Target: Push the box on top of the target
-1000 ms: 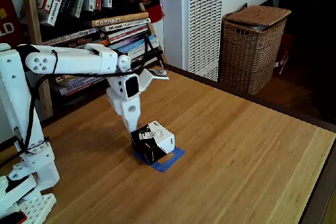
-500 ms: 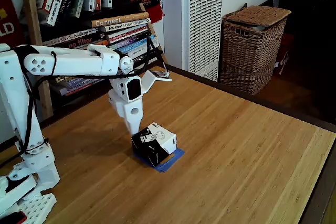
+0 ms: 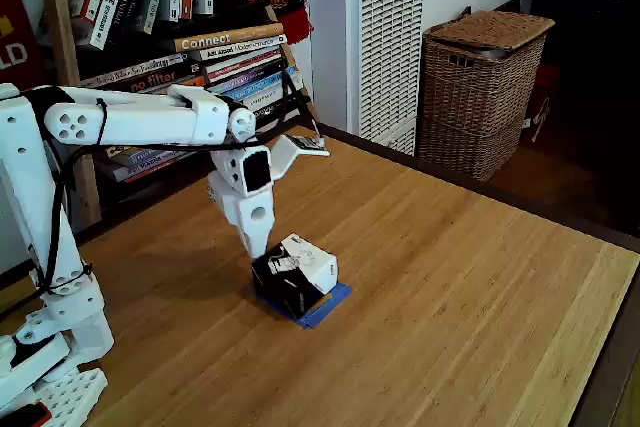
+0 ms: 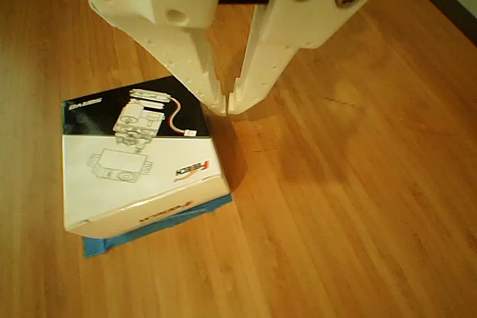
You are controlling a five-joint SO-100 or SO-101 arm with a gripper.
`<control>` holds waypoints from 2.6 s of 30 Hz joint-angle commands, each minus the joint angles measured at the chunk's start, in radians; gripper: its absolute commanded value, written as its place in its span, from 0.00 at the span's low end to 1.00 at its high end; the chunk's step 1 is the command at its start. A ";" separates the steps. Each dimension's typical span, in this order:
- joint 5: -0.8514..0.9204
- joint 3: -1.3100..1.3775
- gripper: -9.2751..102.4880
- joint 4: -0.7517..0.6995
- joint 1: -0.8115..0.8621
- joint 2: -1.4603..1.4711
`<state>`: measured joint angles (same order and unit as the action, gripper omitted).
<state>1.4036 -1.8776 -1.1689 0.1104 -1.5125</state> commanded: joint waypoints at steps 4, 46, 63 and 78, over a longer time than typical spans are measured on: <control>0.011 0.005 0.08 0.012 0.011 -0.061; -0.025 0.158 0.08 0.071 0.002 0.083; -0.006 0.184 0.08 0.071 0.021 0.110; -0.181 0.275 0.08 -0.012 -0.014 -0.012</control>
<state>1.2333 -1.6506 -1.1582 0.0936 -1.4389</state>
